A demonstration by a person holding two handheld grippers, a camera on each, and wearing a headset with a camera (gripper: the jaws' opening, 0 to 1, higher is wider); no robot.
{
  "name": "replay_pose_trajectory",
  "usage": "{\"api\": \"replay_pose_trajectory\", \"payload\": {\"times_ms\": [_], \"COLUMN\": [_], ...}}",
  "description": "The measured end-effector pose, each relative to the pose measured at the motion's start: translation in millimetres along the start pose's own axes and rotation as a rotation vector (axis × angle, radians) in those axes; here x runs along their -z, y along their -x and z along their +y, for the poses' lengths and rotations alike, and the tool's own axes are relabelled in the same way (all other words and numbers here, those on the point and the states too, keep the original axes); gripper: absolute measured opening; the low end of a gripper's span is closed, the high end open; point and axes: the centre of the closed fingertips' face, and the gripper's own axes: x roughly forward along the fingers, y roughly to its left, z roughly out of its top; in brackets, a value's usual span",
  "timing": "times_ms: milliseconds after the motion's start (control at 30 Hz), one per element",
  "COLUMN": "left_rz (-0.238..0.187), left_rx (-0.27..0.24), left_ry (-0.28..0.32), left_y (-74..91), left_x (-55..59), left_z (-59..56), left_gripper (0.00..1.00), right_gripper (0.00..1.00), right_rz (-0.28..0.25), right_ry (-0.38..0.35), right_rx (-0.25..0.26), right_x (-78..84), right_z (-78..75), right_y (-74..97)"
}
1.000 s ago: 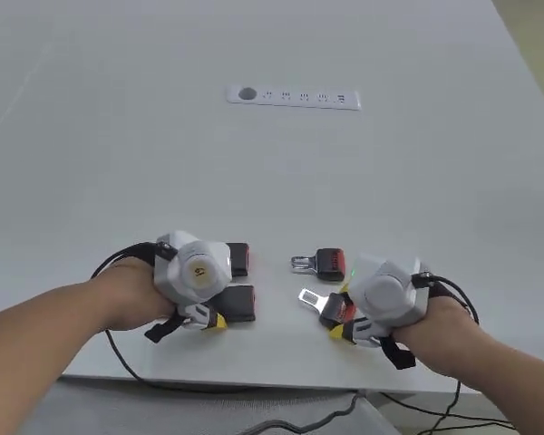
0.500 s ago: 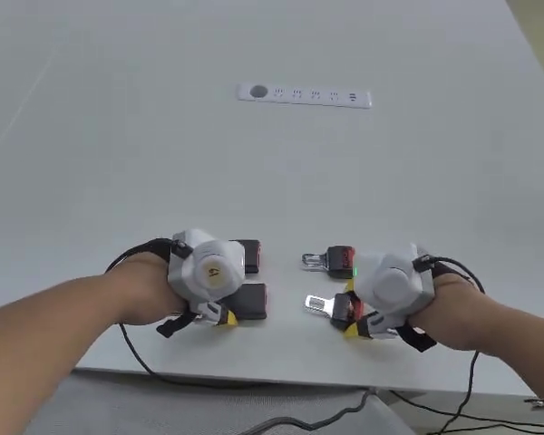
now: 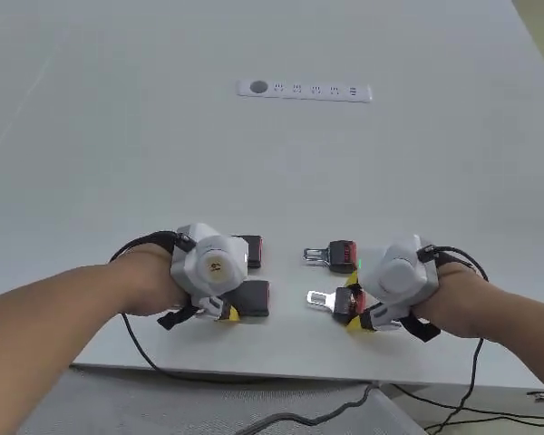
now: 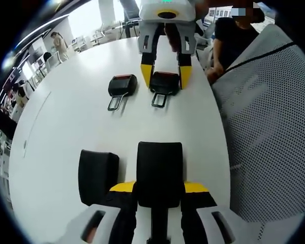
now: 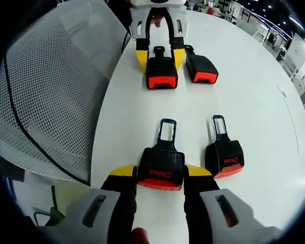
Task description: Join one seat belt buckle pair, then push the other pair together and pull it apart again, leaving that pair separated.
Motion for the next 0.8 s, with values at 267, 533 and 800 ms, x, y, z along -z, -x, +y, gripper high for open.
{"api": "replay_pose_trajectory", "payload": {"times_ms": [267, 533, 800], "left_rz": [-0.003, 0.022, 0.038], "left_rx": [0.008, 0.018, 0.018], "left_ry": [-0.011, -0.023, -0.031], "left_y": [-1.6, -1.9, -1.6], "left_x": [2.2, 1.0, -0.9], "left_z": [-0.4, -2.2, -4.6], "left_gripper": [0.33, 0.33, 0.33], "right_gripper": [0.34, 0.34, 0.34], "right_rz": [0.007, 0.048, 0.057], "right_ry": [0.013, 0.019, 0.023], "right_rx": [-0.01, -0.009, -0.008], "right_x": [1.2, 1.3, -4.0], "right_z": [-0.3, -0.6, -0.6], "right_y": [-0.3, -2.3, -5.9]}}
